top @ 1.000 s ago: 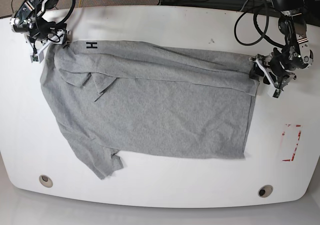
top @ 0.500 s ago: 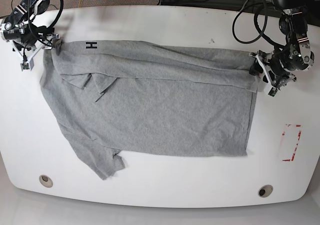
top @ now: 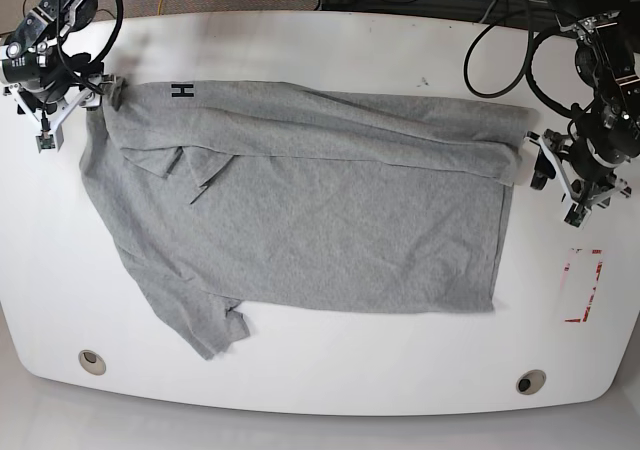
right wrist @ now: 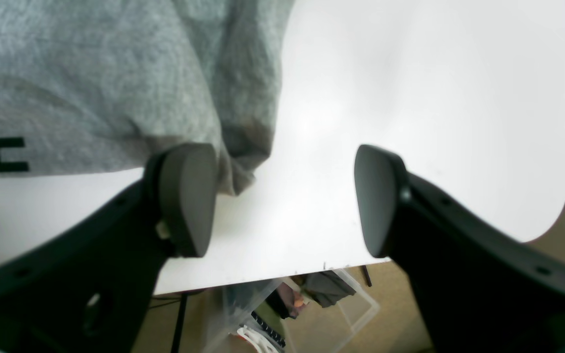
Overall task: Layout the t-shirt on the table in an organized manner, then fold the t-shirt properly
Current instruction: 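Regrasp the shirt edge near the collar with both grippers, then pull the held shirt edge with both grippers to straighten it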
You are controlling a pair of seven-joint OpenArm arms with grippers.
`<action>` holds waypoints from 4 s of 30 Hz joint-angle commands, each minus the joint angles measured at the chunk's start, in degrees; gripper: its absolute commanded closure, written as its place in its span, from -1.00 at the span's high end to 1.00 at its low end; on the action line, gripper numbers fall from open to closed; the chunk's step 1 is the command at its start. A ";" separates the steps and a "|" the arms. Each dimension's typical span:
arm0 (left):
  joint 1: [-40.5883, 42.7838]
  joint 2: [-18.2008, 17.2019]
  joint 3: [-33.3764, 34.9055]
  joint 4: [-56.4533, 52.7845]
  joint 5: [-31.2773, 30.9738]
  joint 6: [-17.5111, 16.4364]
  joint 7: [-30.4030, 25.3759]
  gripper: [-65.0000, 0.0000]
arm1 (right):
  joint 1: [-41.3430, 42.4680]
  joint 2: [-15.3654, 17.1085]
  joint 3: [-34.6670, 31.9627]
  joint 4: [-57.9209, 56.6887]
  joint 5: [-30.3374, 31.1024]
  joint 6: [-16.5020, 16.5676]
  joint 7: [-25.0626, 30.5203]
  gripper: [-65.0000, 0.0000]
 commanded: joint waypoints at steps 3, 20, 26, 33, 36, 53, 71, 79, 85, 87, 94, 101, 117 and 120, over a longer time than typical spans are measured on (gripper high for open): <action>-0.50 1.95 1.18 0.96 -0.34 -0.08 -0.33 -0.02 | 2.64 1.02 0.74 -0.16 -0.45 0.03 0.72 0.28; -0.50 6.52 7.77 -8.27 0.01 -0.08 -0.68 -0.02 | 10.46 2.08 0.30 -17.13 -0.45 0.03 6.78 0.28; -0.06 5.91 7.77 -12.05 0.10 -0.08 -4.55 -0.02 | 11.61 3.75 0.21 -23.46 -0.54 0.03 9.42 0.28; 0.38 3.27 8.04 -17.32 0.10 -0.08 -7.71 -0.02 | 11.52 4.10 0.21 -28.73 -0.45 0.03 13.20 0.28; 0.64 1.86 8.12 -17.76 0.10 -0.08 -8.33 -0.02 | 11.17 4.36 0.21 -29.97 -0.45 0.03 14.61 0.28; 1.87 -0.60 7.86 -18.03 0.10 -0.08 -8.68 -0.02 | 11.08 7.70 -2.87 -32.08 -0.54 0.03 14.87 -0.65; 3.54 -0.77 7.86 -18.03 0.01 -0.08 -8.68 -0.02 | 11.08 13.51 -12.10 -30.05 -0.63 0.03 14.96 0.03; 3.72 -0.77 7.86 -17.94 0.01 -0.08 -8.68 -0.02 | 7.47 13.15 -9.37 -20.29 0.07 0.03 12.85 0.91; 3.72 -0.77 7.86 -17.94 0.01 -0.08 -8.68 -0.02 | 5.89 8.32 -5.15 -8.60 0.07 0.03 4.15 1.00; 3.72 -0.77 7.86 -17.94 0.01 -0.08 -8.68 -0.02 | 5.45 6.65 -3.74 -5.35 0.07 0.03 2.12 1.00; 3.72 -0.60 7.86 -17.94 0.01 -0.08 -8.68 -0.02 | 4.57 0.85 -0.05 -0.95 0.07 0.03 -1.35 1.00; 3.63 -0.60 7.86 -17.94 0.01 -0.08 -8.68 -0.02 | 2.73 -2.41 0.12 -1.13 0.07 0.03 -1.35 1.00; 3.72 -0.68 7.86 -17.94 0.01 -0.08 -8.68 -0.02 | 1.14 -2.58 0.21 -13.09 -0.37 0.03 7.58 1.00; 3.72 -0.68 7.86 -17.94 0.01 -0.08 -8.68 -0.02 | 1.23 -1.35 0.21 -16.16 -0.10 0.03 8.81 1.00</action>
